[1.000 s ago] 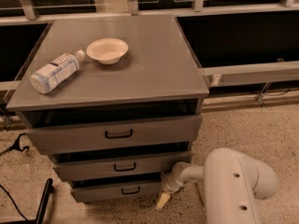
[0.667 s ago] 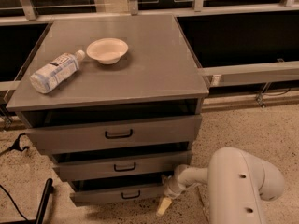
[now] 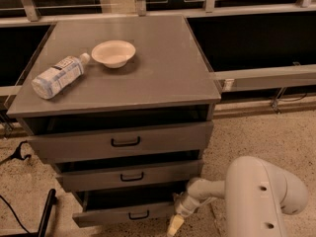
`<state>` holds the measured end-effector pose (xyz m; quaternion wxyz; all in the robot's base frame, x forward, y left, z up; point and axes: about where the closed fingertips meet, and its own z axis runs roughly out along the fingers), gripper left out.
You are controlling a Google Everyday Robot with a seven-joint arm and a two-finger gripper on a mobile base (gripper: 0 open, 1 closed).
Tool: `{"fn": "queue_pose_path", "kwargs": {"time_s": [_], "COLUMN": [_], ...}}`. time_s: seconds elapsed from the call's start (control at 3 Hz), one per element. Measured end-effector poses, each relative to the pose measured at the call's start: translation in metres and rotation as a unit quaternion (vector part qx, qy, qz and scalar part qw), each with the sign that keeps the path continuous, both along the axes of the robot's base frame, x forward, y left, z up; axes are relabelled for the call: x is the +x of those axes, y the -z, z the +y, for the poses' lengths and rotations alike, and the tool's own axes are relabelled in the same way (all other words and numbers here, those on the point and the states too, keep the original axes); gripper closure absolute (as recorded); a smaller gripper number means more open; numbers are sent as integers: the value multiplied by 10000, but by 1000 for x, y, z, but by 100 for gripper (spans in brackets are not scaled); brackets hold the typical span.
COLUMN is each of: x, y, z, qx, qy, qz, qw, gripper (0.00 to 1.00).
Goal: Open bottom drawer
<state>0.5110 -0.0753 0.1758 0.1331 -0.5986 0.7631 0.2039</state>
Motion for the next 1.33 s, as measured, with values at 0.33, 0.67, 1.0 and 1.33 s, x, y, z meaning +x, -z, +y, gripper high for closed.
{"fn": "queue_pose_path", "kwargs": {"time_s": [0.33, 0.67, 1.0, 1.33], "x": [-10, -10, -33, -43], "y": [-2, -3, -7, -13], "z": [-2, -2, -14, -15], "qx": [8, 8, 232, 353], "qy": [18, 18, 145, 195], "qz": [171, 172, 500, 626], "qw": [9999, 9999, 9984, 9972], "gripper": [0, 0, 0, 0]}}
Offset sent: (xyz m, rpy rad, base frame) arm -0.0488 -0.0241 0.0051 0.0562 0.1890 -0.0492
